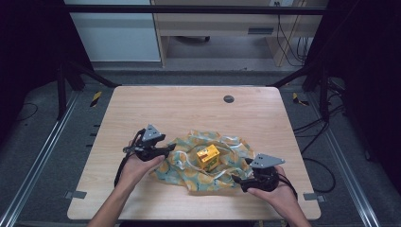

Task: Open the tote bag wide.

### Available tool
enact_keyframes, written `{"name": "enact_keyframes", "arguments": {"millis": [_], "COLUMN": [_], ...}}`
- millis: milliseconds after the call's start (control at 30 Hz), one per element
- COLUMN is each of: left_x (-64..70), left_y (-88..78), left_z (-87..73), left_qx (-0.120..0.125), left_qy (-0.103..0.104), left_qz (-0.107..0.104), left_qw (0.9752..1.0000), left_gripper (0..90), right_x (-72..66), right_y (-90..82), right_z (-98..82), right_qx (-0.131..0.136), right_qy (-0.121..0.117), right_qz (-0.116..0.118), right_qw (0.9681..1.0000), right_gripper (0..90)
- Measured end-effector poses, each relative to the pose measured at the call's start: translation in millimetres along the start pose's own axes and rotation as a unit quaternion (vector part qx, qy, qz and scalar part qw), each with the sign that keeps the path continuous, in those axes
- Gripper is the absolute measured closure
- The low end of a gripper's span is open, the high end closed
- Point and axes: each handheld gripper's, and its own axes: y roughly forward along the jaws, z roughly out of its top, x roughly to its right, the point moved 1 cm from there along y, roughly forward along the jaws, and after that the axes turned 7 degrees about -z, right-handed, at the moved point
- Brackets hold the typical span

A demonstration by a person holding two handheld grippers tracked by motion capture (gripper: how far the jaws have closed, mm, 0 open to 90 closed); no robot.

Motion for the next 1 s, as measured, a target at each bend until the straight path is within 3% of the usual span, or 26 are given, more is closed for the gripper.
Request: {"name": "enact_keyframes", "arguments": {"millis": [133,200,267,367,467,533,633,767,867,1000], "left_x": [2.5,1.1,-2.7,-11.3,-21.5,-28.2,-33.3,-35.0,-39.1,-45.9], "left_y": [-11.4,-18.9,-27.0,-40.2,-54.6,-64.7,-78.2,-89.8,-91.7,-90.3], "left_z": [11.0,12.7,10.2,-0.9,-18.7,-31.7,-49.0,-70.0,-81.8,-86.8], "left_qx": [0.034,0.037,0.032,0.024,0.013,0.009,-0.009,-0.022,-0.034,-0.036], "left_qy": [-0.011,-0.011,-0.02,-0.029,-0.039,-0.053,-0.052,-0.049,-0.054,-0.069], "left_qz": [-0.001,0.012,0.028,0.05,0.071,0.08,0.095,0.112,0.124,0.132], "left_qw": [0.9994,0.9992,0.9989,0.998,0.9966,0.9954,0.9941,0.9923,0.9902,0.9881], "left_gripper": [23.5,18.5,15.7,12.9,10.9,10.1,8.5,6.3,6.2,6.2], "right_x": [2.0,5.0,10.9,22.3,32.4,38.1,47.0,58.0,63.0,64.1], "right_y": [-12.2,-19.3,-25.0,-28.9,-27.0,-25.0,-21.5,-18.1,-18.3,-19.5], "right_z": [6.2,7.9,9.1,7.9,2.2,-2.4,-8.6,-17.6,-25.2,-34.2], "right_qx": [0.027,0.047,0.063,0.07,0.051,0.036,0.017,-0.023,-0.029,-0.04], "right_qy": [0.004,-0.003,0.009,0.035,0.057,0.072,0.089,0.116,0.138,0.142], "right_qz": [0.006,0.001,-0.009,-0.037,-0.082,-0.109,-0.15,-0.214,-0.236,-0.252], "right_qw": [0.9996,0.9989,0.998,0.9963,0.9938,0.9908,0.9846,0.9698,0.9614,0.9565], "right_gripper": [7.4,6.3,6.3,6.4,7.8,8.1,8.2,9.4,9.8,9.9]}}
